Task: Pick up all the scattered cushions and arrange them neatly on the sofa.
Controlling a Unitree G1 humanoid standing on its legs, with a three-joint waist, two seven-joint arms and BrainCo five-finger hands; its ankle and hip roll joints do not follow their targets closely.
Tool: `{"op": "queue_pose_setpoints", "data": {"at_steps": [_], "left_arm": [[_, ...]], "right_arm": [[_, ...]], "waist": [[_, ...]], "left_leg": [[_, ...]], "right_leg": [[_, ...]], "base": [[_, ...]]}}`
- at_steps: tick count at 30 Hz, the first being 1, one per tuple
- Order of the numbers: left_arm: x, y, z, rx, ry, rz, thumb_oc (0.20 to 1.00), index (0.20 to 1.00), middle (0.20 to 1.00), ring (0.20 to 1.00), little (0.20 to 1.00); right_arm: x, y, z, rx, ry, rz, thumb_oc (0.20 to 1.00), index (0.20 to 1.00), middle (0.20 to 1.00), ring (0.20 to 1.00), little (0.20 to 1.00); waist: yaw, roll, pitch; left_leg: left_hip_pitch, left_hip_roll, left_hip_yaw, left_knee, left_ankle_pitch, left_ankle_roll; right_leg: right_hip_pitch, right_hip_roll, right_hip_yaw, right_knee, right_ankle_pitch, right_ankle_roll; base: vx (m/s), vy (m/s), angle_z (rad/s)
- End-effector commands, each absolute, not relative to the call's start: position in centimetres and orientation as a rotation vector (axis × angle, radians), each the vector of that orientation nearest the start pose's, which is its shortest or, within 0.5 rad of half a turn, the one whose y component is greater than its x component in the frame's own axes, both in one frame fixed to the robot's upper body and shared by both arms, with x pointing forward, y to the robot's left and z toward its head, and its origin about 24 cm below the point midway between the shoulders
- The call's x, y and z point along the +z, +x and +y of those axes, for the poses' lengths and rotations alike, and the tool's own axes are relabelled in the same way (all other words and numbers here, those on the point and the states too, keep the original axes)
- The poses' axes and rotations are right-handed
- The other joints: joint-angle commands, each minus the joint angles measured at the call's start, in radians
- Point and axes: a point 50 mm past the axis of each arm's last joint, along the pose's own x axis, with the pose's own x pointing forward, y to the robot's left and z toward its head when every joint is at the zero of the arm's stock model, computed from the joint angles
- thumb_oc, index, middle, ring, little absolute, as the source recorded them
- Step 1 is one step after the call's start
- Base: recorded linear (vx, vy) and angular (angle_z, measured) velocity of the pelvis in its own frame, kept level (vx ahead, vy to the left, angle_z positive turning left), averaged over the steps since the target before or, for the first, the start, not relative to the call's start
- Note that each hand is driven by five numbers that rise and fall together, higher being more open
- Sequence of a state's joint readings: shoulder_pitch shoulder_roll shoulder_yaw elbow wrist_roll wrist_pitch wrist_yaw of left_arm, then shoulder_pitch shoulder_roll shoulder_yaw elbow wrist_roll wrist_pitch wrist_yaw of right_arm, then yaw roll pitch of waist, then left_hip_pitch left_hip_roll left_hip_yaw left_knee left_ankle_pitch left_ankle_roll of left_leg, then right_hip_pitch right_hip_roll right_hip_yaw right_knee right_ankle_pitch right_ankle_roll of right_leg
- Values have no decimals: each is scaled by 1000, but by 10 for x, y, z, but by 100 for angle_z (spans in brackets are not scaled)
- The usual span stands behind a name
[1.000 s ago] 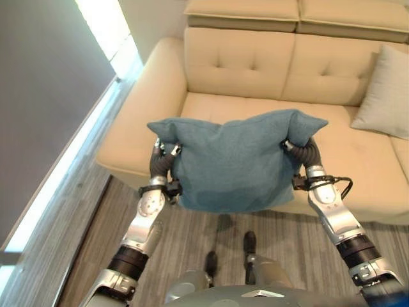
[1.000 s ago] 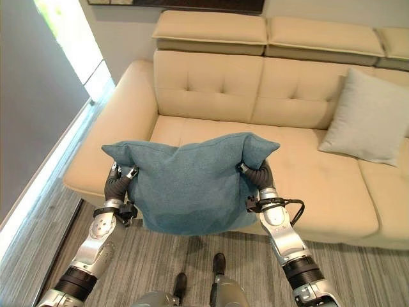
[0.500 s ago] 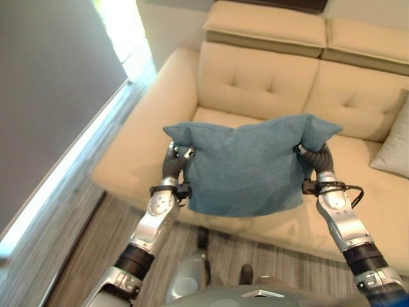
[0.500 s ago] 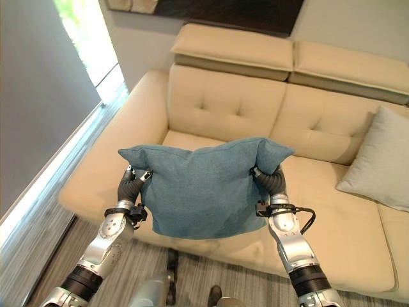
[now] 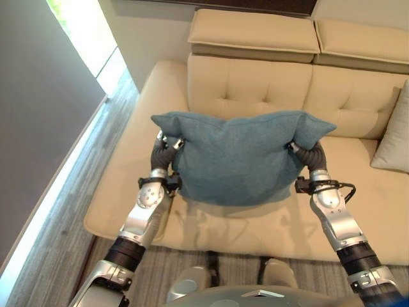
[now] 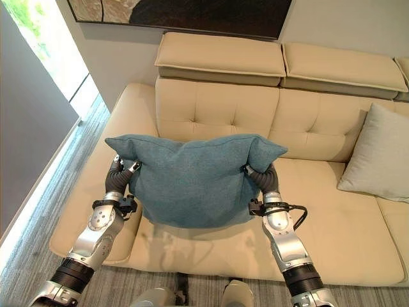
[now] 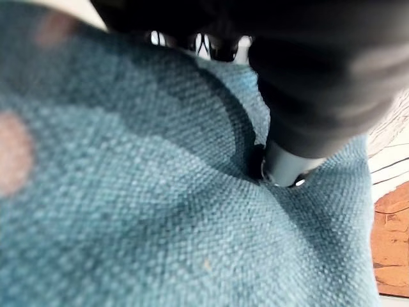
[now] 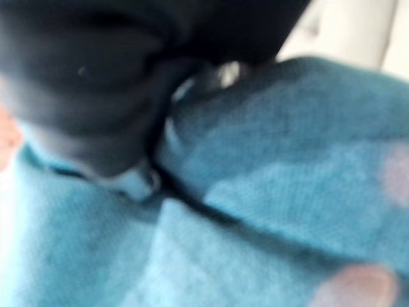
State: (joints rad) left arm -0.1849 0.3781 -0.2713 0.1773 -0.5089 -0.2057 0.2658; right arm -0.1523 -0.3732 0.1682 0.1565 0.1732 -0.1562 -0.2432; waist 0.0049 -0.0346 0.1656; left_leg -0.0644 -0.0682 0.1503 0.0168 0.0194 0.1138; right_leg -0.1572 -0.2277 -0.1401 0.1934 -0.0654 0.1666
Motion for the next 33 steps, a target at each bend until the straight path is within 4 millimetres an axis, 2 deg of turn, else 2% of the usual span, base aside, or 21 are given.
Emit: {"op": "queue_pose_setpoints", "data": {"at_steps": [1,8,12,15,20,21,22,24,26,28,30,33], "left_arm": [[107,288,141,-129,-147,-338,200,200,200,200,200],[119,294,135,-136,-125,-376,200,200,200,200,200],[123,297,132,-136,-121,-389,200,200,200,200,200],[134,304,128,-141,-117,-429,200,200,200,200,200],[174,325,104,-172,-113,-538,200,200,200,200,200],[174,326,104,-171,-114,-540,200,200,200,200,200],[193,335,101,-164,-90,-590,200,200,200,200,200],[211,343,101,-152,-69,-637,200,200,200,200,200],[241,355,102,-132,-9,-706,200,200,200,200,200],[265,362,104,-108,41,-753,200,200,200,200,200],[284,366,104,-91,62,-787,200,200,200,200,200],[295,368,107,-77,82,-810,200,200,200,200,200]], "right_arm": [[118,294,-182,-47,-171,-400,200,200,200,200,200],[120,293,-192,-74,-223,-400,200,200,200,200,200],[123,294,-191,-78,-233,-411,200,200,200,200,200],[132,298,-190,-89,-242,-446,200,200,200,200,200],[176,320,-174,-106,-244,-590,200,200,200,200,200],[177,321,-174,-106,-244,-593,200,200,200,200,200],[198,331,-168,-110,-266,-650,200,200,200,200,200],[221,340,-164,-121,-283,-706,200,200,200,200,200],[264,350,-155,-129,-317,-811,200,200,200,200,200],[290,357,-151,-138,-340,-857,200,200,200,200,200],[306,361,-148,-147,-343,-882,200,200,200,200,200],[319,362,-145,-153,-340,-907,200,200,200,200,200]], "waist": [[-4,-21,-50],[-12,-7,-97],[-18,3,-100],[-26,15,-98],[-41,45,-46],[-41,46,-45],[-45,51,-18],[-50,56,1],[-57,61,29],[-64,67,36],[-66,72,45],[-66,79,53]], "left_leg": [[-3,67,-34,99,-156,-99],[58,75,-53,27,-140,-126],[83,76,-52,-16,-125,-134],[79,76,-47,-60,-102,-139],[-4,74,-40,-53,-84,-150],[-8,75,-40,-50,-85,-150],[-56,75,-38,-20,-86,-153],[-111,77,-32,18,-89,-157],[-203,80,-32,73,-89,-158],[-245,86,-28,79,-83,-159],[-276,90,-26,83,-74,-161],[-295,96,-29,82,-72,-165]], "right_leg": [[21,35,-10,-67,62,4],[130,66,-48,-171,49,-17],[159,73,-59,-217,58,-16],[156,75,-66,-252,71,-10],[77,65,-66,-247,88,-10],[74,65,-66,-245,88,-10],[32,62,-58,-236,94,-12],[-20,62,-43,-218,96,-15],[-113,66,-9,-176,101,-24],[-171,72,8,-157,105,-27],[-208,77,17,-145,106,-30],[-237,83,17,-135,101,-32]], "base": [[117,-90,32],[113,-76,16],[49,-30,3],[-31,-17,6],[-113,-3,2],[-127,-16,1],[-128,-14,1],[-146,-25,-9],[-104,-42,-21],[-7,-39,-25],[16,-37,-22],[16,-27,-9]]}}
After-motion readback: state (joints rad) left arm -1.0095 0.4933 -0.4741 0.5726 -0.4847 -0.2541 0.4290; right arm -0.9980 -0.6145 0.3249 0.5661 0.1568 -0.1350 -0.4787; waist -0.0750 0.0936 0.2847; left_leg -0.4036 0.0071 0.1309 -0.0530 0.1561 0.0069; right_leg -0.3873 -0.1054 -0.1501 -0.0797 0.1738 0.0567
